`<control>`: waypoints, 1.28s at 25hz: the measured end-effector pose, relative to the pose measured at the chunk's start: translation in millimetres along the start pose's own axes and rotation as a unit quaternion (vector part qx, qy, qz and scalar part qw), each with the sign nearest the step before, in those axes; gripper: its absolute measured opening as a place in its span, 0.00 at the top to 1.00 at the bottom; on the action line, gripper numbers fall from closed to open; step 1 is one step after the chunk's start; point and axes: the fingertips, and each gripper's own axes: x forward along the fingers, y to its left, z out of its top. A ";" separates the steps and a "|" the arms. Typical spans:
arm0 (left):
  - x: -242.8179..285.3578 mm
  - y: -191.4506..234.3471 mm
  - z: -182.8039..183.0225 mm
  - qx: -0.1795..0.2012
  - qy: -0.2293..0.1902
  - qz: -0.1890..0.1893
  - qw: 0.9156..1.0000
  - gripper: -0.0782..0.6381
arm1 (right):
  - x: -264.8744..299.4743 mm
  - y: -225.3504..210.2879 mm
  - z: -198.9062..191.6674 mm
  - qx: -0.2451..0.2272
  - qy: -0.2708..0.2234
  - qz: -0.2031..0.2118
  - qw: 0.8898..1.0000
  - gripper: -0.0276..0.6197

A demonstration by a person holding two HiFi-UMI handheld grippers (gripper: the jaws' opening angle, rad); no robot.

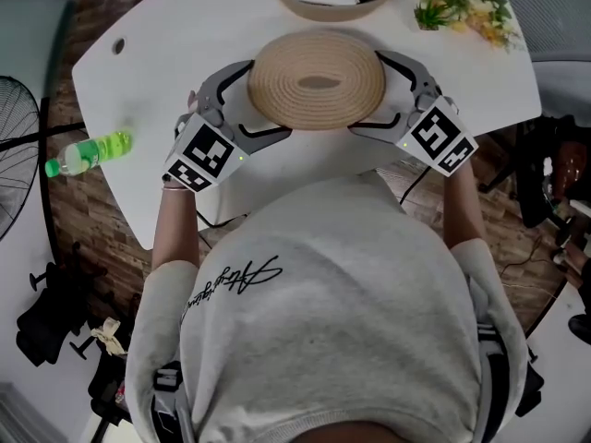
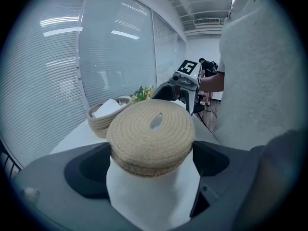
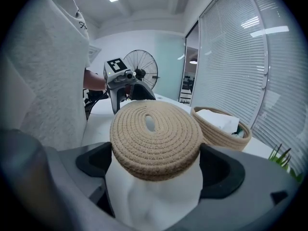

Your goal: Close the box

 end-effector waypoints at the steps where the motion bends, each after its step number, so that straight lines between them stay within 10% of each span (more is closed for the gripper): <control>1: 0.8 1.1 2.5 0.001 0.000 0.001 1.000 0.15 | -1.8 -2.2 0.4 -0.001 -0.001 -0.001 1.000 0.07; 32: 10.5 42.1 57.7 0.038 -0.022 0.025 0.999 0.15 | -33.6 -59.3 22.2 -0.029 -0.016 -0.030 0.999 0.07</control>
